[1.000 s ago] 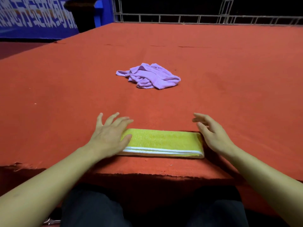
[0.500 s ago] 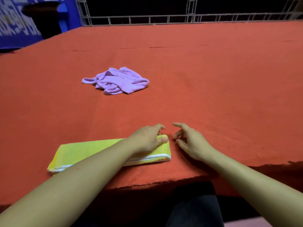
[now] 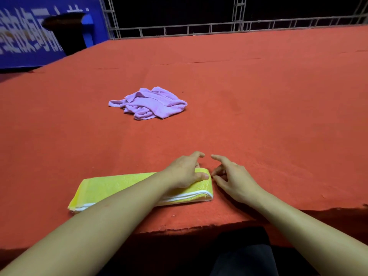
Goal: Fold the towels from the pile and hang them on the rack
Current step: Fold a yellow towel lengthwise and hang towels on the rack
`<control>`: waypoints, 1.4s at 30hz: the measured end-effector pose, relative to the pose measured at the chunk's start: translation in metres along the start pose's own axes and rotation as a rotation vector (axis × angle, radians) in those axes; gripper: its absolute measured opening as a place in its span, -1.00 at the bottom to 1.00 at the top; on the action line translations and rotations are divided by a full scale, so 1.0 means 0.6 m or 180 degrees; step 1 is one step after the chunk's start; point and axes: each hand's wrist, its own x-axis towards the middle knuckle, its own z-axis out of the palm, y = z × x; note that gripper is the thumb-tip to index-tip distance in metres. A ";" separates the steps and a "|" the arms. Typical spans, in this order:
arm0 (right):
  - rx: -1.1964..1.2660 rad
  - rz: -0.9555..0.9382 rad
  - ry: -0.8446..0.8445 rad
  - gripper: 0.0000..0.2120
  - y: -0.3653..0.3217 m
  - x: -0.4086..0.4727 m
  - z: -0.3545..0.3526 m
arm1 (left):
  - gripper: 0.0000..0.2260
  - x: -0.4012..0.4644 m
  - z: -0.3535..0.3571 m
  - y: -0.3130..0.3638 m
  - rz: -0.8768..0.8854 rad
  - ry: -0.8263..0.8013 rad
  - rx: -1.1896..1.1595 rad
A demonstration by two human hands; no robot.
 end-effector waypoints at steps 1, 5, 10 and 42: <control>0.0016 -0.0003 -0.0009 -0.38 -0.003 0.000 0.001 | -0.40 0.000 0.000 0.003 0.0025 -0.0011 0.0036; 0.0117 0.0021 0.0055 -0.38 -0.009 0.002 0.003 | -0.41 0.000 0.003 0.007 0.0004 -0.0117 0.0482; 0.0234 0.0152 0.0083 -0.39 -0.014 0.006 0.004 | -0.44 -0.003 -0.008 -0.001 0.0085 -0.0108 -0.0175; 0.3231 -0.2950 -0.2573 -0.43 -0.787 0.126 -0.080 | -0.62 -0.713 -0.420 0.097 -0.0883 0.3632 -0.1509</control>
